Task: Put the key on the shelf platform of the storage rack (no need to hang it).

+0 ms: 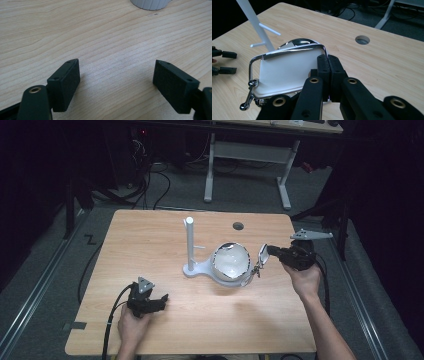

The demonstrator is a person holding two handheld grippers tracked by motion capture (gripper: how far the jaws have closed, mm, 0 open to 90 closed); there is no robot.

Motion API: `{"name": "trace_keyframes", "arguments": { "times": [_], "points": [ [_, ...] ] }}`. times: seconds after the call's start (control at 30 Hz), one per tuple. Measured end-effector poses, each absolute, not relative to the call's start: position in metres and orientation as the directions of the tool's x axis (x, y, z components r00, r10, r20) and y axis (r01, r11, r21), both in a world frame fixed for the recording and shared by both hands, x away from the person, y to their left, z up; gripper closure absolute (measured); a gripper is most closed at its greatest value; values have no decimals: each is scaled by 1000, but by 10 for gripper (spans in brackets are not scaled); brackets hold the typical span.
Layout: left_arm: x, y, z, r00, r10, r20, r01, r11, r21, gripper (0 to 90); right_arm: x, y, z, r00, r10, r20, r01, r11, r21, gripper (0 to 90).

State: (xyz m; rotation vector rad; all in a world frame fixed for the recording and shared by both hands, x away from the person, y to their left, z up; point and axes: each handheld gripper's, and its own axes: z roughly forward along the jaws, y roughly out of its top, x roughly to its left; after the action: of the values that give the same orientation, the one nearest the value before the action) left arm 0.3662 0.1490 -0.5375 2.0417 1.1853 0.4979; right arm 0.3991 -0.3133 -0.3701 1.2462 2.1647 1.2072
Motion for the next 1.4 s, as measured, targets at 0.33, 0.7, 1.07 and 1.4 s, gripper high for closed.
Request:
{"name": "trace_keyframes", "arguments": {
  "times": [0.33,0.7,1.07,1.4],
  "points": [
    [366,149,-537,504,863,-22,588,-325,741,222,416,-294,-362,-564,819,106,517,250,819,899],
    [366,149,-537,504,863,-22,588,-325,741,223,435,-284,-366,-533,841,95,539,251,804,899],
    [366,149,-537,504,863,-23,589,-324,741,222,448,-274,-382,-505,859,83,580,267,769,899],
    [366,149,-537,504,863,-22,588,-325,740,223,454,-259,-395,-521,849,85,601,295,743,898]
  ]
}}
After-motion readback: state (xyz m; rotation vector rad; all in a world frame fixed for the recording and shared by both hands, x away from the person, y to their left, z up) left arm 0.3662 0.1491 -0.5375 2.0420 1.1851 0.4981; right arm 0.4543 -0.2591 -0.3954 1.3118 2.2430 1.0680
